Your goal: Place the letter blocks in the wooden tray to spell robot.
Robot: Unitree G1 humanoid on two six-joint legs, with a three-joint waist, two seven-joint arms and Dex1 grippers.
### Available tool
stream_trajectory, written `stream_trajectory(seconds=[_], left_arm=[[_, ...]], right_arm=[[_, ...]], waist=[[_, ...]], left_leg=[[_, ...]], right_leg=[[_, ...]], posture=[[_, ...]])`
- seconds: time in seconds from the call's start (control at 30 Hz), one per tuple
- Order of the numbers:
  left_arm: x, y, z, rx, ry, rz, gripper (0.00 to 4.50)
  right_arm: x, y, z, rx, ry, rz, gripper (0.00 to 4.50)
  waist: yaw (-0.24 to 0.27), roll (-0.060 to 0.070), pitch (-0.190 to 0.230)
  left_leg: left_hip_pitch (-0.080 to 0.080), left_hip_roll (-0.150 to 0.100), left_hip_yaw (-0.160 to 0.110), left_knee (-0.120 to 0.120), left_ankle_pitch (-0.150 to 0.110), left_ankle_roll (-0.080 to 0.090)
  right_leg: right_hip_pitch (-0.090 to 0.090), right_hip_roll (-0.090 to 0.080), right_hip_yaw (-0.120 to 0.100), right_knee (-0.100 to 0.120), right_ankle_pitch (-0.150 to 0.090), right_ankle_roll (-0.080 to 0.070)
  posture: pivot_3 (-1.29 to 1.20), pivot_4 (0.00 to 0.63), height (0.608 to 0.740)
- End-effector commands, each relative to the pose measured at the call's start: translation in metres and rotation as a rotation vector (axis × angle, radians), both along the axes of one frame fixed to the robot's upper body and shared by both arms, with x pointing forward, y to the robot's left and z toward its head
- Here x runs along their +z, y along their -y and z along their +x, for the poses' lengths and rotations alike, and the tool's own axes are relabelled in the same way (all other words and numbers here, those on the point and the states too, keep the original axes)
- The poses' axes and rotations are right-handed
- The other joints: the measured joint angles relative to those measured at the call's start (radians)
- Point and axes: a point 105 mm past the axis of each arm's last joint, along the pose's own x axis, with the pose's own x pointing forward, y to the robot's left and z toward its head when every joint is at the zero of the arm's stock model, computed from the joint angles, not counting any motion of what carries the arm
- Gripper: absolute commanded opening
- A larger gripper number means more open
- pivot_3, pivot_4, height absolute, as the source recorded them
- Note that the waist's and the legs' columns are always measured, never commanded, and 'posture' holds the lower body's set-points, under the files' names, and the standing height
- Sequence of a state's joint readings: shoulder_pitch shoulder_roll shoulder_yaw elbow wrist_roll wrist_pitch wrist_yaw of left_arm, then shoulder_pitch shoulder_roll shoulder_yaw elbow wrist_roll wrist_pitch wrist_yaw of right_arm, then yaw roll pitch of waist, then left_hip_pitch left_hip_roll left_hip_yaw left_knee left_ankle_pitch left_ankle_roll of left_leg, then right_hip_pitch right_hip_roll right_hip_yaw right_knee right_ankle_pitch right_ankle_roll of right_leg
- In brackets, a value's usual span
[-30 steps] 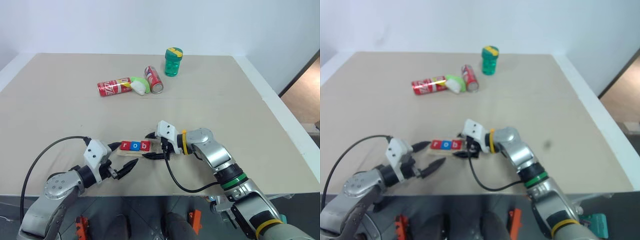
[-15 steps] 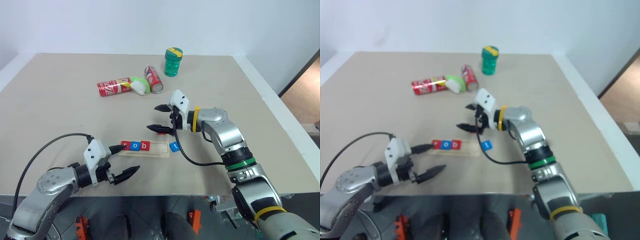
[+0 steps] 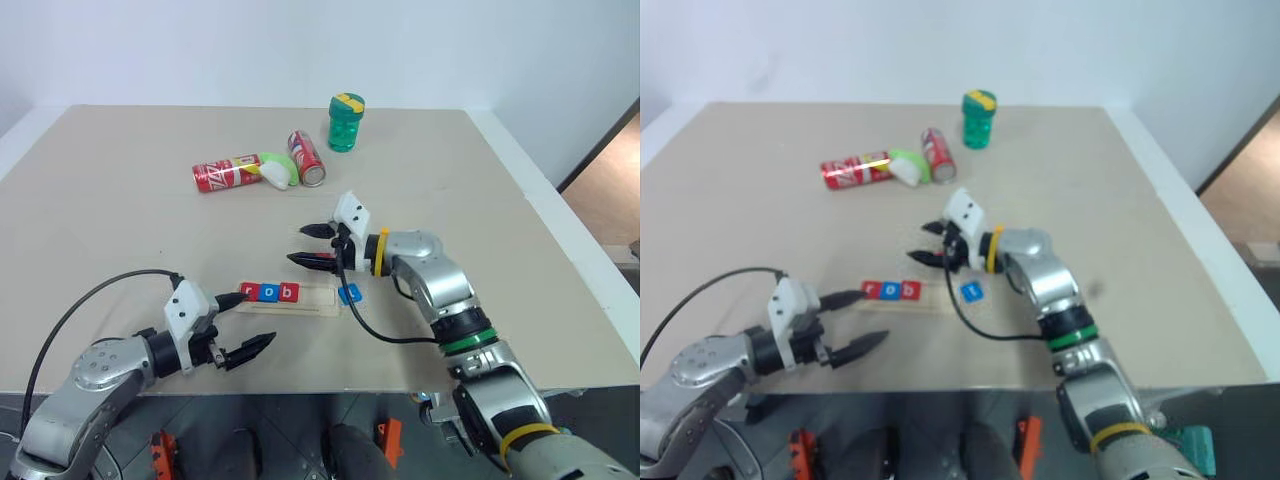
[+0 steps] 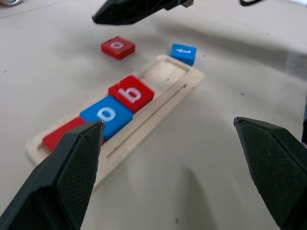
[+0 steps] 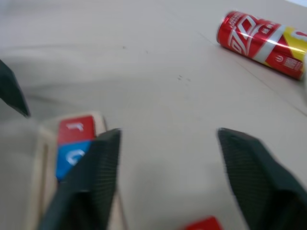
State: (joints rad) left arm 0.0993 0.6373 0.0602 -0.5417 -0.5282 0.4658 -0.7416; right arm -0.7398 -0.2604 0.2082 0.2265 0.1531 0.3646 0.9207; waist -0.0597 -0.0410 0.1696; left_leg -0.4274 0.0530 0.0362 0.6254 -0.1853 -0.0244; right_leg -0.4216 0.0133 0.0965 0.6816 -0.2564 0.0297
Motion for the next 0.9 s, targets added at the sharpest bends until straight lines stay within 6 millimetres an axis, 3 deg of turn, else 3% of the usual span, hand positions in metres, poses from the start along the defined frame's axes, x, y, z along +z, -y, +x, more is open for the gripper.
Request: stream_trajectory(seconds=[0.03, 0.17, 0.2, 0.43, 0.7, 0.9], left_arm=[[0.010, -0.003, 0.000, 0.027, 0.059, -0.003, 4.50], [0.011, -0.003, 0.002, 0.032, 0.064, 0.000, 4.50], [0.011, -0.003, 0.002, 0.033, 0.065, 0.000, 4.50], [0.010, -0.002, 0.003, 0.034, 0.065, 0.003, 4.50], [0.011, -0.001, 0.003, 0.024, 0.068, -0.005, 4.50], [0.011, 0.001, 0.004, 0.016, 0.070, -0.004, 4.50]], right_arm=[[0.013, -0.008, -0.010, -0.013, 0.033, 0.055, 1.59], [-0.005, -0.008, -0.007, -0.086, 0.016, 0.057, 0.18], [-0.011, -0.007, -0.007, -0.090, 0.005, 0.054, 0.05], [-0.035, 0.001, -0.011, -0.099, -0.009, -0.005, 0.05], [-0.041, -0.007, -0.025, -0.024, -0.011, -0.031, 0.05], [-0.042, -0.005, -0.025, -0.021, 0.004, -0.046, 0.05]], waist=[[0.000, 0.000, 0.000], [0.000, 0.000, 0.000], [0.000, 0.000, 0.000], [0.000, 0.000, 0.000], [-0.001, 0.000, 0.000], [0.000, 0.000, 0.000]], left_leg=[[0.000, 0.000, 0.000, 0.000, 0.000, 0.000], [0.000, 0.000, 0.001, 0.002, 0.000, 0.000], [0.000, 0.000, 0.001, 0.002, 0.000, 0.000], [0.000, 0.000, 0.002, 0.002, 0.000, 0.000], [0.000, 0.001, 0.001, 0.002, 0.000, 0.000], [0.000, 0.001, 0.002, 0.002, 0.000, 0.000]], right_leg=[[0.000, 0.000, 0.000, 0.000, 0.000, 0.001], [0.001, 0.000, 0.000, 0.000, -0.001, 0.005], [0.000, 0.000, 0.000, 0.000, -0.001, 0.004], [0.000, 0.000, 0.001, 0.000, -0.001, 0.005], [0.000, 0.001, 0.000, 0.000, -0.001, 0.004], [0.000, 0.000, 0.000, 0.000, -0.001, 0.005]], posture=[[0.00, 0.150, 0.740], [0.00, 0.150, 0.740], [0.00, 0.150, 0.740], [0.00, 0.150, 0.740], [0.00, 0.150, 0.740], [0.00, 0.150, 0.740]])
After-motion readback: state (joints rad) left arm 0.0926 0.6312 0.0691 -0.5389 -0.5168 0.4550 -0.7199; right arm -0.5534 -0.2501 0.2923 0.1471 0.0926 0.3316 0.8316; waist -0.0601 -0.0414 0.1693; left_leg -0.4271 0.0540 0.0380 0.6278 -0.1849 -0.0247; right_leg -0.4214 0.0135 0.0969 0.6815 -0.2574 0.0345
